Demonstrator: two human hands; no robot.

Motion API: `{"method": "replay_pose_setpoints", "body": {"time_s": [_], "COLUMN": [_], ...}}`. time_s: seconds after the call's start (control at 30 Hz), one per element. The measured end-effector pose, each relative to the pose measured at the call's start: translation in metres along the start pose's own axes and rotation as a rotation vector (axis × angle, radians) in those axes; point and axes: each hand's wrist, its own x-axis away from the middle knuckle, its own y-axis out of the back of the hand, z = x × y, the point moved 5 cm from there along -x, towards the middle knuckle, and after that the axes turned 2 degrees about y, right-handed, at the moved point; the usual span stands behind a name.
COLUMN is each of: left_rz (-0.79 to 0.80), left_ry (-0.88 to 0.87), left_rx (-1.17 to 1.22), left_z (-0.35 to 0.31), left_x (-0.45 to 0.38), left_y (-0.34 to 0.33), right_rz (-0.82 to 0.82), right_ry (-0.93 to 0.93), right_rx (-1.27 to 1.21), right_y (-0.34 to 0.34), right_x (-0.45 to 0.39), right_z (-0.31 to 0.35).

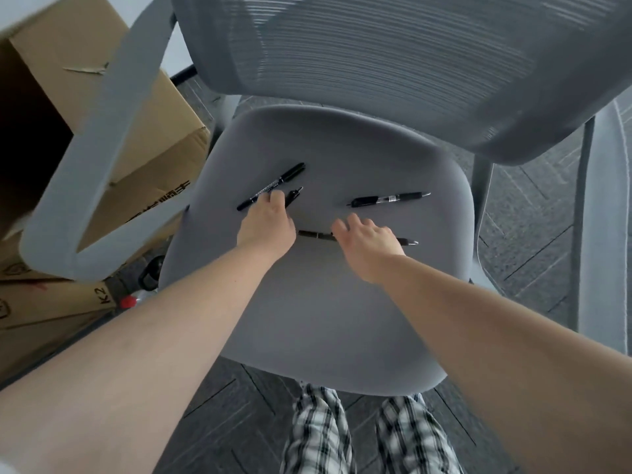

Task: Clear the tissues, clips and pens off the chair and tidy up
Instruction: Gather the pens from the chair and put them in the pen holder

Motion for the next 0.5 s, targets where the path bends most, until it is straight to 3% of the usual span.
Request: {"method": "replay_pose_setpoints", "body": {"time_s": [0.17,0.33,0.5], "left_rz": [-0.077,-0.057,-0.052], "left_ry": [-0.055,-0.015,0.011], "left_rx": [-0.069,-0.124,-0.127], "left_z": [-0.012,-0.006,0.001], "left_x": [-0.022,-0.037,-0.041], "left_y": [0.015,0.009,-0.002], "right_rz": [-0.119,-0.086,-0.064], "right_ry": [-0.173,-0.314,-0.341], "right_rx": [-0.059,-0.053,-0.025], "right_y": [0.025,0.031,0.020], "right_x": [-0.006,-0.016,-0.028], "right_z": [-0.032,-0.055,-0.061]}}
